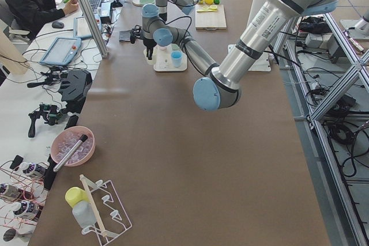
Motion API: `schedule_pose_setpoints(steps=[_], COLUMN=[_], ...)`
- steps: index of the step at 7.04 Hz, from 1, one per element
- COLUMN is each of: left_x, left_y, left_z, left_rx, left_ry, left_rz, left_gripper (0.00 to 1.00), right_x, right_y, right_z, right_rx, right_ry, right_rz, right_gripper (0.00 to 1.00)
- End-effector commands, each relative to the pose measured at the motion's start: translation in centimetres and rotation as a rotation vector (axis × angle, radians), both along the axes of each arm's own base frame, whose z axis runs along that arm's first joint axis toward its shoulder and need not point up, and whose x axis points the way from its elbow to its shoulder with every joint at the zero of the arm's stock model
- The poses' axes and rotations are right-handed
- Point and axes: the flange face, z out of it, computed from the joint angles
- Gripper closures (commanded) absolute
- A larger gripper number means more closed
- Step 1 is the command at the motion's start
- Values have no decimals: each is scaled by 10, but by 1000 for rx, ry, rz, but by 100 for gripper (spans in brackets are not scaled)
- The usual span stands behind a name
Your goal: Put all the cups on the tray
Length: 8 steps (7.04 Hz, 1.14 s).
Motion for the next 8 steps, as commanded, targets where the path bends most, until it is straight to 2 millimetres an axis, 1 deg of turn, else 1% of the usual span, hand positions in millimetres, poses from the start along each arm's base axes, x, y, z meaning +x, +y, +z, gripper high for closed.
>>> schedule_pose_setpoints(steps=[1,2,3,4,5,6,7,8], left_x=[42,78,98,111,125,129,130,131], left_y=[21,32,40,42,40,36,37,41], left_z=[-23,-29,-26,-17,-4,3,4,1], left_rx=[-15,-29,-25,-17,-1,3,3,10], left_ry=[9,-3,-26,-36,-36,-35,-38,-33], left_rz=[-19,-30,-37,-38,-43,-45,-42,-36], left_gripper=[100,100,100,100,100,100,93,3], right_x=[44,64,91,117,156,183,197,213], right_y=[-29,-41,-53,-59,-52,-54,-51,-42], right_z=[-6,-2,1,7,26,37,35,40], right_rx=[-23,-14,-22,-22,6,-2,-1,13], right_ry=[-37,-42,-52,-54,-66,-74,-74,-75], right_rz=[5,2,-15,-29,-40,-41,-26,-12], right_gripper=[0,0,0,0,0,0,0,0])
